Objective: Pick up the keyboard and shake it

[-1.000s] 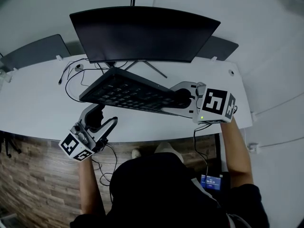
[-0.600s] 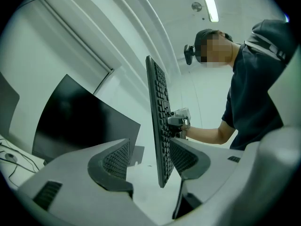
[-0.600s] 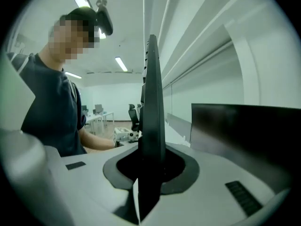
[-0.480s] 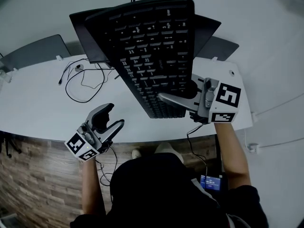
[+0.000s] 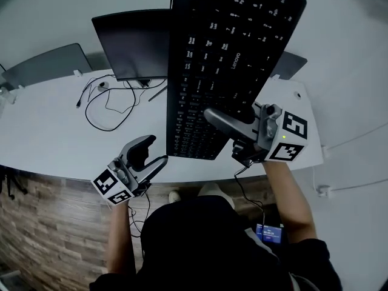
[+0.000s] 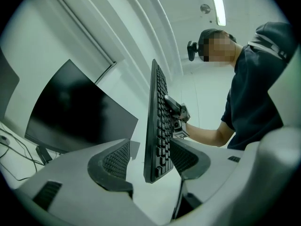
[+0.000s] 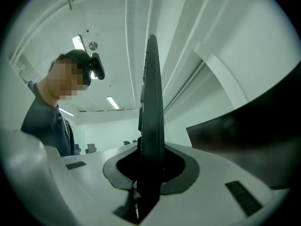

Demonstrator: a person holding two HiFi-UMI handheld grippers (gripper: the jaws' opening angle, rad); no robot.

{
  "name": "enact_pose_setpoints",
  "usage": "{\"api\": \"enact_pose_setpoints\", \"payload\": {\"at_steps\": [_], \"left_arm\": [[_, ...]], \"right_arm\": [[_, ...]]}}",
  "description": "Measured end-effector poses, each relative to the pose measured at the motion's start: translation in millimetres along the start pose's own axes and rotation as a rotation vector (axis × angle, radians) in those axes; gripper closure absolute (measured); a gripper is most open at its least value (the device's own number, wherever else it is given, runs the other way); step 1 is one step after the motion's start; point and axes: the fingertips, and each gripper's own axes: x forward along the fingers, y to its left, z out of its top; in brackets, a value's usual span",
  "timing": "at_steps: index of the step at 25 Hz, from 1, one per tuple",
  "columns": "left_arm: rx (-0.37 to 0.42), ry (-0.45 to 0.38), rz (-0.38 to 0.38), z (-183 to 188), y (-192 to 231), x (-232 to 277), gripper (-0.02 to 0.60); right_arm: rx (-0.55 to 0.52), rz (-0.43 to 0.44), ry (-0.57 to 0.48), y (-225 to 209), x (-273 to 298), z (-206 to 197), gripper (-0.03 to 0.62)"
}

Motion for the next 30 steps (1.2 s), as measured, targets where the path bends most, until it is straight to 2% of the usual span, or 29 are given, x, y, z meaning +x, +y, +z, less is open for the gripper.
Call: {"api": "enact_pose_setpoints", "payload": {"at_steps": [5, 11, 15, 18, 20, 22, 25, 30], "left_arm": [[-0.029, -0.032, -0.027, -6.3, -1.6, 7.2, 0.314], [-0.09, -0.094, -0.056, -18.5, -0.9, 21.3, 0.315], [-0.158, -0.134, -0.086, -15.9, -9.0, 22.7, 0.316], [-0.181, -0.161, -0.095, -9.8, -17.8, 20.4, 0.321], [-0.195, -0.171, -0.119, -3.8, -27.5, 20.2, 0.346], [-0.213, -0.196, -0.147, 1.7, -35.6, 19.9, 0.421], [-0.238, -0.233, -0.172, 4.9, -39.2, 17.5, 0.447], [-0.302, -0.246, -0.206, 6.1, -43.2, 15.1, 0.474]], "right_arm": [[0.037, -0.003, -0.101, -6.3, -3.2, 5.3, 0.508], [0.142, 0.031, -0.232, -23.8, -11.9, -2.7, 0.508], [0.189, 0.02, -0.282, -25.7, -12.3, -1.2, 0.508], [0.224, 0.022, -0.306, -20.4, -10.8, 1.0, 0.508], [0.254, 0.022, -0.322, -14.5, -8.2, 4.9, 0.508], [0.288, 0.018, -0.344, -12.1, -7.1, 6.8, 0.508], [0.327, 0.016, -0.372, -13.9, -7.9, 6.3, 0.508], [0.363, 0.0, -0.379, -16.7, -8.8, 3.8, 0.508]]}}
